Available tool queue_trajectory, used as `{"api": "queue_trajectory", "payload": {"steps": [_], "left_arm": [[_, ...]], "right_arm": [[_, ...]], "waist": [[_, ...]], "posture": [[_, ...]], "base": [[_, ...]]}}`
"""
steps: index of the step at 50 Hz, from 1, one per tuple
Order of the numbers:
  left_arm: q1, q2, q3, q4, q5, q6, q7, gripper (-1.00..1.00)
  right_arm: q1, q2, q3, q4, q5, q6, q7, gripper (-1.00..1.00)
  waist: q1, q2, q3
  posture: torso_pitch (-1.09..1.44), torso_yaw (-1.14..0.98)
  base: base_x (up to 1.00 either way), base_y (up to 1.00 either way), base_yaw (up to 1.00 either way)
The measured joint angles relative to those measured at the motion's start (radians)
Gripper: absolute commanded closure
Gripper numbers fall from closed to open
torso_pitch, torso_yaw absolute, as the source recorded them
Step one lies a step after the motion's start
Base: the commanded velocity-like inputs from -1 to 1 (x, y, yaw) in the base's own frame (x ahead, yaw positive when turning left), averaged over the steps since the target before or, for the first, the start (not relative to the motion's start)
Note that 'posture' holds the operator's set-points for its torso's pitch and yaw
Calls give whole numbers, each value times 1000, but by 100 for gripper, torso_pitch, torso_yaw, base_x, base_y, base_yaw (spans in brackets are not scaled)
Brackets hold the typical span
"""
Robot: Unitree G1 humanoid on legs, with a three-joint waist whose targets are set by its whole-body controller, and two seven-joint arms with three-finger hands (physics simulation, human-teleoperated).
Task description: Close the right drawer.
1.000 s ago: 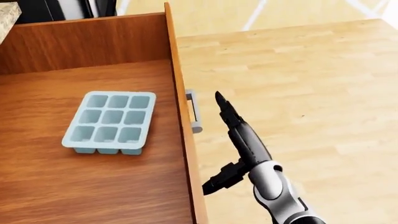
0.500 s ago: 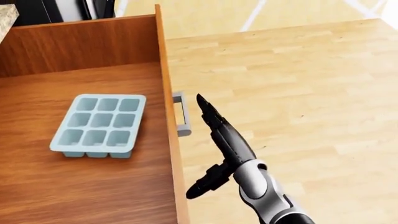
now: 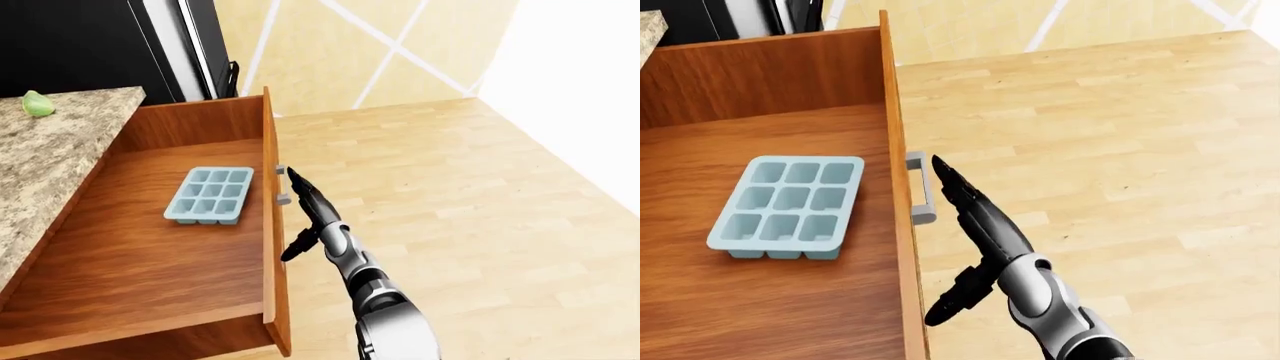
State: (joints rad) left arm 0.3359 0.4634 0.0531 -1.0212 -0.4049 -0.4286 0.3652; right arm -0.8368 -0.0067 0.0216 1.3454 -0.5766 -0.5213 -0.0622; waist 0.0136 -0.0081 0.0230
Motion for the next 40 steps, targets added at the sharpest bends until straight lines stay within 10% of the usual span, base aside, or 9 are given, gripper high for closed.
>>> {"api": "queue_trajectory", "payload": {"steps": [40], "left_arm": [[5, -45, 21, 1, -14, 11, -53, -100]], "right_arm": [[-48, 71, 21, 20, -82, 23, 16, -100]], "waist": [[1, -1, 5]], "posture": [[0, 0]], "base": [[0, 0, 0]]}}
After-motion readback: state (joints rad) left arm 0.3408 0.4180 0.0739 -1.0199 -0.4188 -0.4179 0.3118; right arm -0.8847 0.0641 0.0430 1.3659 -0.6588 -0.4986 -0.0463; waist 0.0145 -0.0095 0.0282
